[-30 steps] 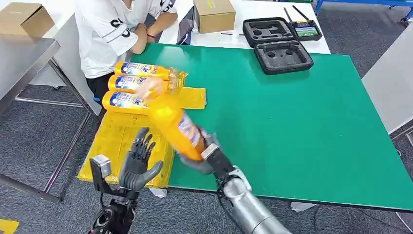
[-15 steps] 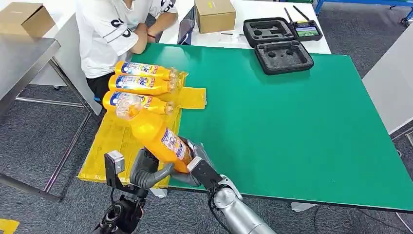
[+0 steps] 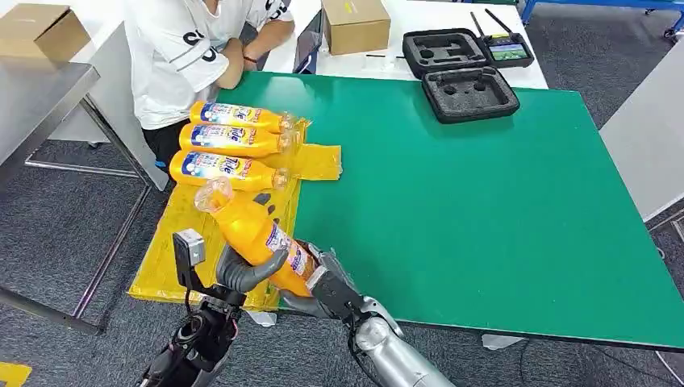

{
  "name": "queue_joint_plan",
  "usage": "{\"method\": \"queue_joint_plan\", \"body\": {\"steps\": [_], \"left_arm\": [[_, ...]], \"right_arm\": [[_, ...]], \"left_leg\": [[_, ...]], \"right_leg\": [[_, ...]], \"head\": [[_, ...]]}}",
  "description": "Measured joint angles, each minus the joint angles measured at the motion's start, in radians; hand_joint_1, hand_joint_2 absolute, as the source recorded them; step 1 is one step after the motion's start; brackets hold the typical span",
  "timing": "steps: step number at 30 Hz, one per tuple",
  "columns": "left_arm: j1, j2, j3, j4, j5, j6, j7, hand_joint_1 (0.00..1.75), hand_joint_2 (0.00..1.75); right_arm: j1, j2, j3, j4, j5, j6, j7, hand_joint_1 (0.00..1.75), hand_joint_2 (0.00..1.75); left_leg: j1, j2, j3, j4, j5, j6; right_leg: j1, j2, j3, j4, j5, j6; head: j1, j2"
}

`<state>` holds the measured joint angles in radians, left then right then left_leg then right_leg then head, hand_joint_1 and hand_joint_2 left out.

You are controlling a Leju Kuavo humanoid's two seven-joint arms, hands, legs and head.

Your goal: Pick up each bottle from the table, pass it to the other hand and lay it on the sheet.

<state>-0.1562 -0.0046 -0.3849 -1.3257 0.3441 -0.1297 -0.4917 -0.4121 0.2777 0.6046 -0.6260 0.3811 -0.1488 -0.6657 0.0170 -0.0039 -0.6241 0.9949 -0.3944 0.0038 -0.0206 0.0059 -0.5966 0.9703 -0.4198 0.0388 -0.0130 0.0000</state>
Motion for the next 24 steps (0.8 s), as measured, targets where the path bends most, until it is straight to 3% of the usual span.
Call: {"method": "queue_joint_plan", "body": {"steps": [9,10,11,24], "left_arm": [[-0.007,0.008,0.008,0.015,0.042,-0.039,0.006,0.0,1.75],[-0.009,0.009,0.009,0.018,0.045,-0.045,0.011,1.52,1.75],[-0.011,0.01,0.009,0.021,0.045,-0.052,0.016,1.75,1.75],[-0.031,0.022,-0.024,0.031,0.004,-0.103,0.029,1.75,1.75]], "right_arm": [[-0.031,0.005,0.013,0.072,0.062,0.031,0.032,1.75,1.75],[-0.034,0.005,0.014,0.079,0.063,0.031,0.033,1.75,1.75],[-0.036,0.006,0.014,0.082,0.062,0.03,0.035,1.75,1.75],[-0.038,0.006,0.011,0.095,0.054,0.01,0.034,1.75,1.75]], "left_leg": [[0.0,0.0,0.0,0.0,0.0,0.0],[0.0,0.0,0.0,0.0,0.0,0.0],[0.0,0.0,0.0,0.0,0.0,0.0],[0.0,0.0,0.0,0.0,0.0,0.0]], "right_leg": [[0.0,0.0,0.0,0.0,0.0,0.0],[0.0,0.0,0.0,0.0,0.0,0.0],[0.0,0.0,0.0,0.0,0.0,0.0],[0.0,0.0,0.0,0.0,0.0,0.0]], "head": [[0.0,0.0],[0.0,0.0],[0.0,0.0],[0.0,0.0]]}}
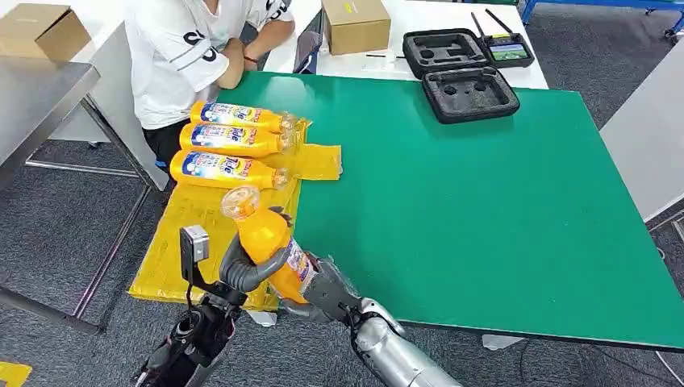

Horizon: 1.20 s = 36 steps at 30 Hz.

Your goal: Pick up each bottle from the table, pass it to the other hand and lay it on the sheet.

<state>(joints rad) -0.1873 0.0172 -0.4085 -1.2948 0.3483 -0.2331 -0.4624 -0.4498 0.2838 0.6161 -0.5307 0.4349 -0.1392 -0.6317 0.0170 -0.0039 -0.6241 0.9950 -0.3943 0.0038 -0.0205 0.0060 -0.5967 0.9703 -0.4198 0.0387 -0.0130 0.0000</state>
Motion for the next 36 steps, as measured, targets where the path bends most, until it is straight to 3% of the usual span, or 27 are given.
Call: {"method": "queue_joint_plan", "body": {"steps": [10,11,12,13,14,18,21,27,36], "left_arm": [[-0.014,0.008,-0.017,0.002,-0.052,-0.016,-0.005,1.75,1.75],[-0.016,0.008,-0.018,0.002,-0.06,-0.015,-0.006,1.75,1.75],[-0.017,0.009,-0.02,0.001,-0.067,-0.014,-0.008,1.75,1.75],[-0.017,0.01,-0.023,-0.002,-0.077,-0.012,-0.013,1.75,1.75],[-0.018,0.011,-0.024,-0.004,-0.083,-0.008,-0.016,1.75,1.75],[-0.022,0.01,-0.025,-0.01,-0.094,0.019,-0.016,1.75,1.75],[-0.026,0.008,-0.013,-0.015,-0.131,0.123,-0.041,1.75,1.75],[-0.047,0.011,0.092,-0.022,-0.333,0.46,-0.124,1.75,1.75],[-0.065,0.043,0.222,0.002,-0.519,0.647,-0.124,1.75,1.75]], "right_arm": [[0.0,0.0,-0.001,0.001,-0.011,-0.033,-0.014,1.71,1.75],[0.0,0.0,-0.002,0.0,-0.017,-0.041,-0.016,1.1,1.75],[0.0,0.0,-0.003,0.0,-0.021,-0.046,-0.019,0.0,1.75],[0.001,0.0,-0.005,-0.003,-0.025,-0.056,-0.024,0.0,1.75],[0.001,0.0,-0.008,-0.005,-0.028,-0.064,-0.029,0.0,0.0],[0.01,0.004,-0.021,-0.028,-0.034,-0.145,-0.048,0.0,0.0],[0.025,0.004,-0.029,-0.082,-0.069,-0.205,-0.06,0.0,0.0],[0.108,-0.035,-0.009,-0.405,-0.273,-0.286,-0.066,0.0,0.0],[0.211,-0.084,0.027,-0.738,-0.339,-0.356,-0.066,0.0,0.0]], "left_leg": [[0.0,0.0,0.0,0.0,0.0,0.0],[0.0,0.0,0.0,0.0,0.0,0.0],[0.0,0.0,0.0,0.0,0.0,0.0],[0.0,0.0,0.0,0.0,0.0,0.0],[0.0,0.0,0.0,0.0,0.0,0.0],[0.0,0.0,0.0,0.0,0.0,0.0],[0.0,0.0,0.0,0.0,0.0,0.0],[0.0,0.0,0.0,0.0,0.0,0.0],[0.0,0.0,0.0,0.0,0.0,0.0]], "right_leg": [[0.0,0.0,0.0,0.0,0.0,0.0],[0.0,0.0,0.0,0.0,0.0,0.0],[0.0,0.0,0.0,0.0,0.0,0.0],[0.0,0.0,0.0,0.0,0.0,0.0],[0.0,0.0,0.0,0.0,0.0,0.0],[0.0,0.0,0.0,0.0,0.0,0.0],[0.0,0.0,0.0,0.0,0.0,0.0],[0.0,0.0,0.0,0.0,0.0,0.0],[0.0,0.0,0.0,0.0,0.0,0.0]], "head": [[0.0,0.0],[0.0,0.0],[0.0,0.0],[0.0,0.0],[0.0,0.0],[0.0,0.0],[0.0,0.0],[0.0,0.0],[0.0,0.0]]}}
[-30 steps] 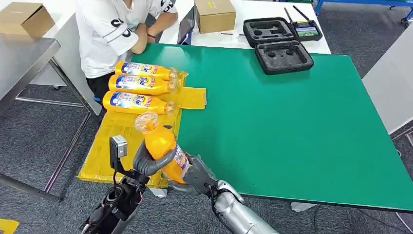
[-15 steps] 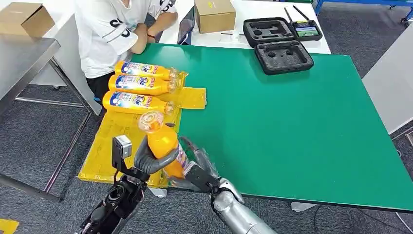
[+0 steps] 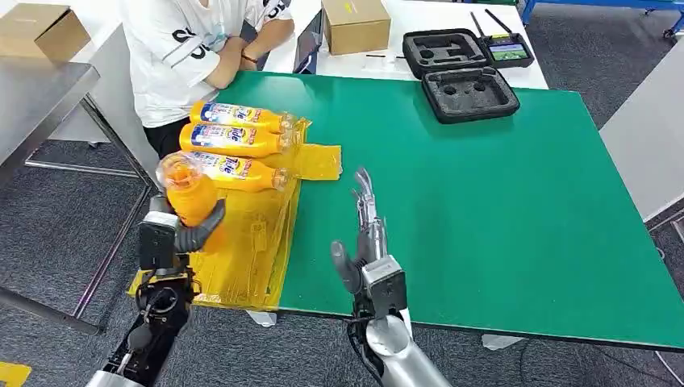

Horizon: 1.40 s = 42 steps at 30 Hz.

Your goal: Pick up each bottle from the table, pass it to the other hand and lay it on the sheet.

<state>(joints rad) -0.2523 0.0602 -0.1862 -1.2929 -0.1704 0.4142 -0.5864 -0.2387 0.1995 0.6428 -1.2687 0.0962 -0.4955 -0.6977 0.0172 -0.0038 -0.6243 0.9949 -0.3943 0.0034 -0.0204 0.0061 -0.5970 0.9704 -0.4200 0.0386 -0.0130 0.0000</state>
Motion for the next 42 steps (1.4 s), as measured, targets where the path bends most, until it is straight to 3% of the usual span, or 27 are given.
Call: {"method": "queue_joint_plan", "body": {"steps": [8,9,14,19,31,42], "left_arm": [[-0.032,0.085,0.028,0.017,-0.216,0.081,0.067,1.75,1.75],[-0.033,0.09,0.027,0.017,-0.255,0.086,0.088,1.75,1.75],[-0.046,0.165,-0.008,0.041,-0.595,-0.011,0.252,1.75,1.75],[-0.085,0.207,-0.087,0.125,-0.79,-0.16,0.304,1.75,1.75],[-0.215,0.2,-0.299,0.405,-0.977,-0.37,0.289,1.75,1.75],[-0.334,0.151,-0.359,0.582,-0.974,-0.391,0.272,1.75,1.75]], "right_arm": [[0.06,-0.013,0.008,-0.109,-0.023,-0.008,0.0,0.0,0.0],[0.063,-0.013,0.008,-0.114,-0.024,-0.008,0.0,0.0,1.75],[0.081,-0.013,-0.003,-0.136,-0.067,0.043,0.0,0.0,1.75],[0.082,-0.005,-0.024,-0.147,-0.07,0.095,0.0,0.0,1.75],[0.066,0.01,-0.045,-0.127,-0.076,0.137,0.0,0.0,1.75],[0.023,0.015,-0.042,-0.077,-0.063,0.133,0.0,0.0,1.75]], "left_leg": [[0.0,0.0,0.0,0.0,0.0,0.0],[0.0,0.0,0.0,0.0,0.0,0.0],[0.0,0.0,0.0,0.0,0.0,0.0],[0.0,0.0,0.0,0.0,0.0,0.0],[0.0,-0.002,0.001,0.0,0.0,0.0],[0.0,-0.007,0.004,-0.001,0.006,-0.001]], "right_leg": [[0.0,0.0,0.0,0.0,0.0,0.0],[0.0,0.0,0.0,0.0,0.0,0.0],[0.0,0.0,0.0,0.0,0.0,0.0],[0.0,0.0,0.0,0.0,0.0,0.0],[0.0,-0.002,0.002,0.0,0.0,0.0],[0.0,-0.006,0.007,0.0,0.003,-0.002]], "head": [[0.0,0.0],[0.0,0.0],[0.0,0.0],[0.0,0.0],[0.0,0.0],[0.0,0.0]]}}
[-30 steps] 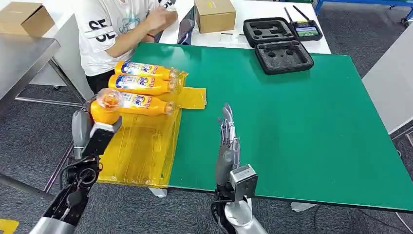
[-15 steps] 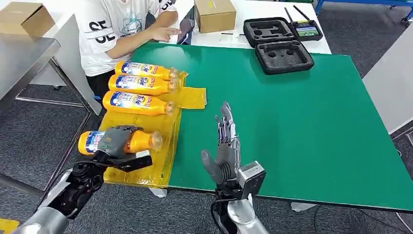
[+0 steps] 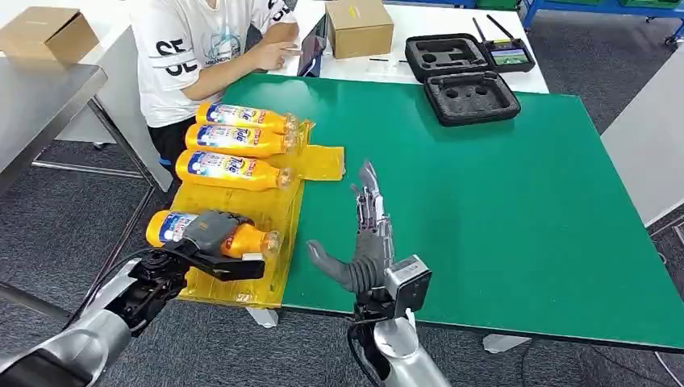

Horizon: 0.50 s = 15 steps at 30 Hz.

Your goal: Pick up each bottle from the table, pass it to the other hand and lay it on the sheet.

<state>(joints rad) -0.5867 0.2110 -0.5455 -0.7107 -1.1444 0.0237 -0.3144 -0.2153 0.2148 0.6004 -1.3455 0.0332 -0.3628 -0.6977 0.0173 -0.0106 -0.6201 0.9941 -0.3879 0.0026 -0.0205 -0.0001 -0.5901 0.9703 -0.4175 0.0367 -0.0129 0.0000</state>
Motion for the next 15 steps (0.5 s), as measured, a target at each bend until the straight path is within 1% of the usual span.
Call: {"method": "queue_joint_plan", "body": {"steps": [3,6,9,10,11,12,13,15], "left_arm": [[-0.015,-0.003,-0.009,0.023,-0.015,-0.025,0.016,1.75,1.75],[-0.034,-0.008,-0.013,0.047,-0.007,-0.07,0.01,1.75,1.75],[-0.046,-0.011,-0.015,0.063,-0.005,-0.08,0.007,1.73,1.75],[-0.047,-0.012,-0.016,0.066,-0.005,-0.08,0.006,0.75,1.75],[-0.049,-0.013,-0.016,0.069,-0.003,-0.082,0.003,0.52,1.75],[-0.05,-0.013,-0.016,0.072,-0.001,-0.087,-0.001,0.23,1.75],[-0.054,-0.013,-0.016,0.076,0.006,-0.097,-0.007,0.0,1.75],[-0.066,-0.015,-0.016,0.086,0.029,-0.137,-0.031,0.0,1.75]], "right_arm": [[-0.007,0.0,0.001,0.014,-0.002,0.0,0.0,0.0,1.75],[-0.014,0.0,0.008,0.033,-0.003,0.002,0.0,0.0,1.75],[-0.018,0.001,0.011,0.047,-0.003,0.002,0.0,0.0,1.75],[-0.02,0.001,0.012,0.05,-0.003,0.002,0.0,0.0,1.75],[-0.021,0.001,0.014,0.054,-0.003,0.002,0.0,0.0,1.75],[-0.021,0.001,0.015,0.057,-0.005,0.003,0.0,0.0,1.75],[-0.023,0.001,0.016,0.061,-0.006,0.003,0.0,0.0,1.75],[-0.025,0.001,0.016,0.067,-0.008,0.003,0.0,0.0,1.75]], "left_leg": [[0.0,0.0,0.0,0.0,0.001,0.0],[0.0,0.0,0.001,0.0,0.001,-0.001],[0.0,0.0,0.003,0.0,0.002,-0.002],[0.0,0.0,0.003,-0.001,0.002,-0.002],[0.0,0.0,0.003,-0.001,0.002,-0.002],[0.0,0.0,0.003,-0.001,0.002,-0.002],[0.0,0.0,0.003,-0.001,0.002,-0.002],[0.0,0.0,0.003,-0.001,0.002,-0.002]], "right_leg": [[0.0,0.0,0.0,0.0,0.001,0.0],[0.0,0.0,0.001,0.0,0.002,0.0],[0.0,0.0,0.002,0.0,0.002,0.0],[0.001,0.0,0.002,0.0,0.002,-0.001],[0.001,0.0,0.003,0.0,0.002,-0.001],[0.001,0.0,0.003,0.0,0.002,-0.001],[0.001,0.0,0.003,0.0,0.002,-0.001],[0.001,0.0,0.003,0.0,0.002,-0.001]], "head": [[0.0,0.0],[0.0,0.0],[0.0,0.0],[0.0,0.0],[0.0,0.0],[0.0,0.0],[0.0,0.0],[0.0,0.0]]}}
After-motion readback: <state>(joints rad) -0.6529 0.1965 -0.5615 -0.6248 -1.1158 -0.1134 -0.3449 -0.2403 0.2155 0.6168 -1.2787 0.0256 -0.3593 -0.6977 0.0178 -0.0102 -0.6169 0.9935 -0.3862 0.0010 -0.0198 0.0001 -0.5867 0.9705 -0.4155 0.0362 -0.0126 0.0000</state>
